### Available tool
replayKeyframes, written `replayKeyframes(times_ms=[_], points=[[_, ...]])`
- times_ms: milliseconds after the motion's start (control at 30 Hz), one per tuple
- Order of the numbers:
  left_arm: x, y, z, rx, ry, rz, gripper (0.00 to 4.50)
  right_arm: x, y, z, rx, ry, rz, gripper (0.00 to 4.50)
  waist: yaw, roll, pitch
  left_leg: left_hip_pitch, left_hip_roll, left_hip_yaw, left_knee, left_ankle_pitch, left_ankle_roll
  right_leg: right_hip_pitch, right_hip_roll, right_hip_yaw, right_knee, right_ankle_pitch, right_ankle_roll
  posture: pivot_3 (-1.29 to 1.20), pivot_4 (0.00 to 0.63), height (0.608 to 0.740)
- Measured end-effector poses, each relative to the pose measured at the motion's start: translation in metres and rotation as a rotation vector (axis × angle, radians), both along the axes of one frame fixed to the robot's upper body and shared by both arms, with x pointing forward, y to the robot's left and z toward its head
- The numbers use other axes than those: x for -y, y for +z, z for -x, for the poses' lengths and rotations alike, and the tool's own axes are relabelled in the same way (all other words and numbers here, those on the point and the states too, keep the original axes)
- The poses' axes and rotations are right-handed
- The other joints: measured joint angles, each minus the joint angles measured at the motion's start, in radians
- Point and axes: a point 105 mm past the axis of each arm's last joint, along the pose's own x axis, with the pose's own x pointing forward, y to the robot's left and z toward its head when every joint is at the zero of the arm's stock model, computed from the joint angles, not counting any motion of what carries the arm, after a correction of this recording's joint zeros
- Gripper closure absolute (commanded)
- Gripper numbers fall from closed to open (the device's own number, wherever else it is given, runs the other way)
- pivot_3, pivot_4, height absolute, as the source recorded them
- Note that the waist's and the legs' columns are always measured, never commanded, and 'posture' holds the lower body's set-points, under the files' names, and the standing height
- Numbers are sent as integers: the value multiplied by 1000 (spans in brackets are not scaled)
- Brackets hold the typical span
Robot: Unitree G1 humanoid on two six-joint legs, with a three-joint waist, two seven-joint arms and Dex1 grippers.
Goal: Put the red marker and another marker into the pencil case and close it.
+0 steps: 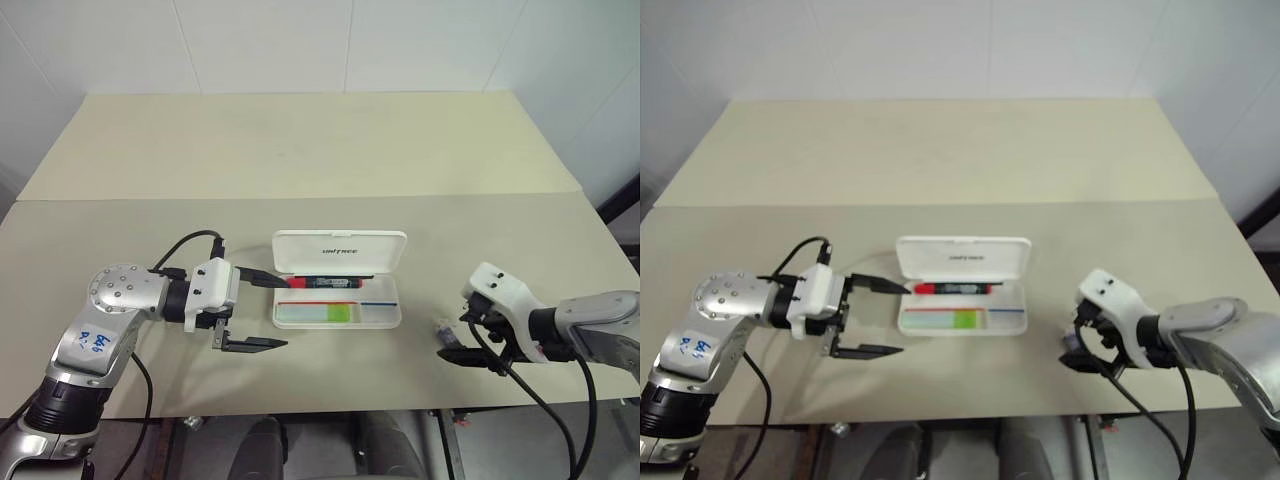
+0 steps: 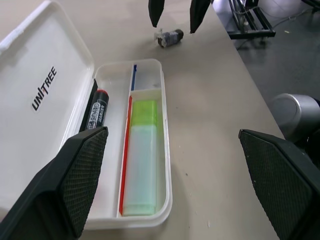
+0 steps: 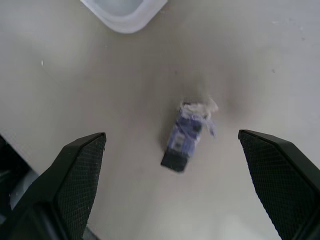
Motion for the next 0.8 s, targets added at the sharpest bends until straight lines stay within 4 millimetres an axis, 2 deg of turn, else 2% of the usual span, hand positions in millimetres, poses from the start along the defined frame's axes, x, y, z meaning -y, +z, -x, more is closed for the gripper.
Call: replayKeyframes(times_ms=[67,100,133,467,500,633,700,800], points=[[-5,0,1,-1,13,-17,23,0,-5,-3,-14,-22,6,0,0,0,0,0,0,0,0,0,0,0,0,0,0,0,0,0,150,740],[-8,0,1,-2,19,-22,0,1,-7,-3,-20,-26,15,388,0,0,0,0,0,0,0,0,0,0,0,0,0,0,0,0,150,740],[-9,0,1,-4,23,-26,0,1,-9,-4,-23,-28,25,536,0,0,0,0,0,0,0,0,0,0,0,0,0,0,0,0,150,740],[-14,3,5,10,38,-36,0,0,-12,-10,3,-45,86,3999,0,0,0,-1,1,0,-1,-1,0,0,0,0,-3,0,0,0,150,740],[-14,3,5,11,37,-37,0,-1,-12,-11,10,-38,90,4141,-1,0,0,-1,1,0,-1,-1,0,0,1,0,-3,0,0,0,150,740],[-14,3,5,12,36,-37,0,-3,-2,-21,76,45,96,4141,-3,0,0,-1,2,1,-1,-1,0,0,1,0,-3,0,0,0,150,740],[-14,3,5,12,36,-38,0,-4,6,-28,125,100,101,4141,-2,0,0,-1,2,1,-1,-1,0,0,2,0,-3,0,0,0,150,740],[-15,4,5,15,38,-41,0,-16,25,-40,220,246,72,4141,-4,0,0,-1,5,2,-1,-2,-1,-1,3,0,-4,0,0,0,150,740]])
